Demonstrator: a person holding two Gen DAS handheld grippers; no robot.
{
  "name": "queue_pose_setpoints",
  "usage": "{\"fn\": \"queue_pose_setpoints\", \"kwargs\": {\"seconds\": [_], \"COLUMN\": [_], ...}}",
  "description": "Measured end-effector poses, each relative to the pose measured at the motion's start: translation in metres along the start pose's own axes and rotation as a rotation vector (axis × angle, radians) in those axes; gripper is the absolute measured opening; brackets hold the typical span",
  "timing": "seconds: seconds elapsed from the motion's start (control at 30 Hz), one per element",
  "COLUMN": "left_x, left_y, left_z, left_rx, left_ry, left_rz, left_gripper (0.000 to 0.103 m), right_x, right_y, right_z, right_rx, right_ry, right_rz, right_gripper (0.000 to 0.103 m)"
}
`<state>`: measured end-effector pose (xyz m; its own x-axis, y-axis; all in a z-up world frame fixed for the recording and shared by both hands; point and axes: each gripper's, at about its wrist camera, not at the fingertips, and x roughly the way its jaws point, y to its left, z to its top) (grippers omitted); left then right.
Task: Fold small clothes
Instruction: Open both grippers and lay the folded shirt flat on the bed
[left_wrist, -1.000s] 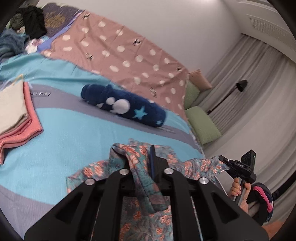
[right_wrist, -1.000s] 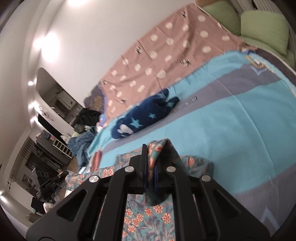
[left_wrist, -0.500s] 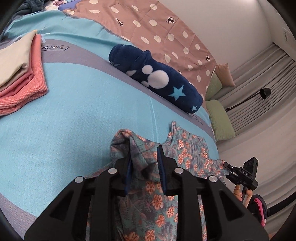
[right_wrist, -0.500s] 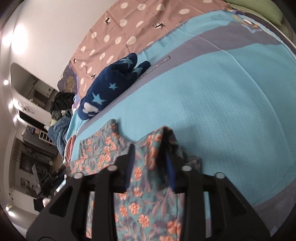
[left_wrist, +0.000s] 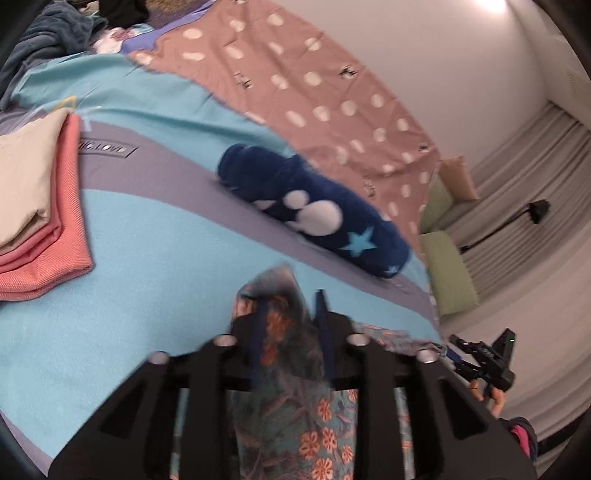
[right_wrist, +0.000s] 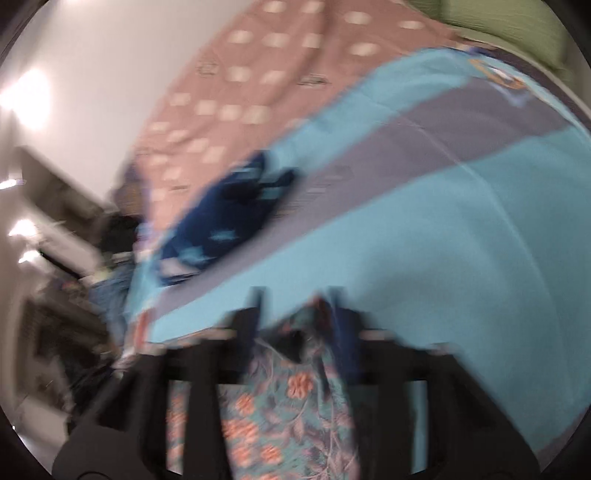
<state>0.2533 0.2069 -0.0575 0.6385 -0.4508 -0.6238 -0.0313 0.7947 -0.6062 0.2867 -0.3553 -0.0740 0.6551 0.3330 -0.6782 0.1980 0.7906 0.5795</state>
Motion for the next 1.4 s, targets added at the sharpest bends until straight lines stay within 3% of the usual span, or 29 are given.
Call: {"fn": "queue_pose_setpoints", "kwargs": {"seconds": [0.1, 0.2, 0.43, 0.7, 0.87, 0.97, 1.07, 1.2, 1.4], "left_x": [0.001, -0.002, -0.033, -0.105, -0.139, -0.156, -0.174, -0.188, -0.161], "left_y": [0.002, 0.007, 0.003, -0.008, -0.003, -0.001, -0.007, -0.008, 0.008], "left_z": [-0.007, -0.012, -0.045, -0.118, -0.155, -0.171, -0.187, -0.203, -0.201], "left_rx": [0.059, 0.056, 0.095, 0.162, 0.157, 0.127, 0.158, 0.185, 0.186], "left_ry": [0.010, 0.036, 0.049, 0.066, 0.095, 0.085, 0.063, 0.060, 0.084], "left_rz": [0.031, 0.034, 0.032, 0.026, 0.024, -0.006, 0.005, 0.019, 0.041], "left_gripper": [0.038, 0.049, 0.049, 0.051, 0.051, 0.050, 0.049, 0.049, 0.049], "right_x": [0.005, 0.000, -0.037, -0.120, -0.147, -0.152, -0.150, -0.150, -0.141], "right_y": [-0.001, -0.004, -0.018, -0.042, -0.054, -0.054, -0.057, -0.058, -0.050], "right_z": [-0.009, -0.017, -0.045, -0.140, -0.184, -0.191, -0.197, -0.204, -0.206], "right_rx": [-0.037, -0.119, -0.141, -0.186, -0.201, -0.205, -0.210, -0.223, -0.246], "right_ry": [0.026, 0.027, 0.038, 0.023, 0.054, 0.054, 0.060, 0.073, 0.083], "right_rz": [0.003, -0.072, -0.066, -0.019, 0.034, 0.064, 0.025, 0.036, 0.033], "right_gripper": [0.052, 0.053, 0.053, 0.053, 0.053, 0.053, 0.051, 0.048, 0.048]}}
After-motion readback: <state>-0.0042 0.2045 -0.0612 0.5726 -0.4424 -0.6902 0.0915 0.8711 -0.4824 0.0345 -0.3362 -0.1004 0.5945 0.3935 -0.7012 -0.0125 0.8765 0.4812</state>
